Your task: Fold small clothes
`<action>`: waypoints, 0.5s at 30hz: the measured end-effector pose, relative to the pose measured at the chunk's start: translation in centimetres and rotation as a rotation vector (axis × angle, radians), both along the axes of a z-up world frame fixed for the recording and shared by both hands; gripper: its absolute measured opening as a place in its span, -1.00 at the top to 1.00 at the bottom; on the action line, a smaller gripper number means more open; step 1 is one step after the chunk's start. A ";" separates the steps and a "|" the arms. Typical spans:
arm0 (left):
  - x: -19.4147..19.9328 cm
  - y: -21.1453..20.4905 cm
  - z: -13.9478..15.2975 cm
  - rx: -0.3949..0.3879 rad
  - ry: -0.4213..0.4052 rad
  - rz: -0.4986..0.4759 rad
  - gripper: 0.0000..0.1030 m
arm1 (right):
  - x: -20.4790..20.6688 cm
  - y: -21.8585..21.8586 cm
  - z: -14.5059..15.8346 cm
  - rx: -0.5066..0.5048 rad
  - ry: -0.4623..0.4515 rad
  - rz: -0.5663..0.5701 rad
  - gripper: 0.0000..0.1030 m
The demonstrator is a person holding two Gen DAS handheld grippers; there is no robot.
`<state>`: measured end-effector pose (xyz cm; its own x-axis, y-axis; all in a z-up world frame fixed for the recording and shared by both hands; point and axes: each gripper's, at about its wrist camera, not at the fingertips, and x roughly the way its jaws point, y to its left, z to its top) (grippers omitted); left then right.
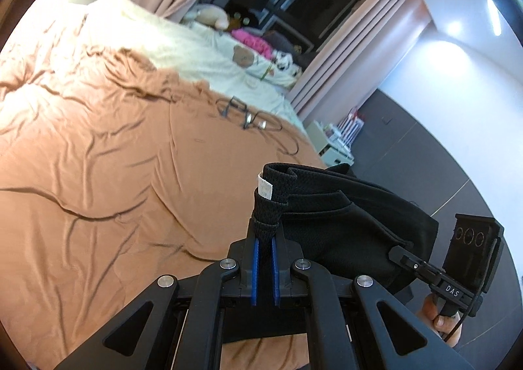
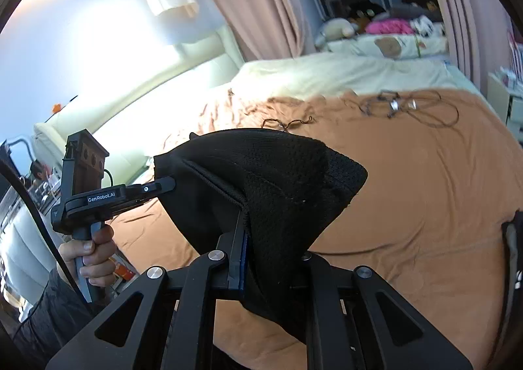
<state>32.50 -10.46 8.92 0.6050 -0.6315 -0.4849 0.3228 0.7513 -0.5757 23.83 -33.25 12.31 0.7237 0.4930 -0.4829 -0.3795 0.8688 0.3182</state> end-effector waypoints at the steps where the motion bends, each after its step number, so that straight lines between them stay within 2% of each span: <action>1: -0.6 0.5 0.5 -0.004 -0.011 0.005 0.88 | -0.5 0.2 0.1 -0.003 -0.009 0.004 0.84; 8: -5.0 5.3 4.4 -0.035 -0.095 0.055 0.88 | -4.9 4.0 2.1 -0.037 -0.073 0.057 0.84; 15: -9.0 11.5 6.8 -0.064 -0.151 0.131 0.88 | -6.8 8.0 3.2 -0.053 -0.112 0.130 0.84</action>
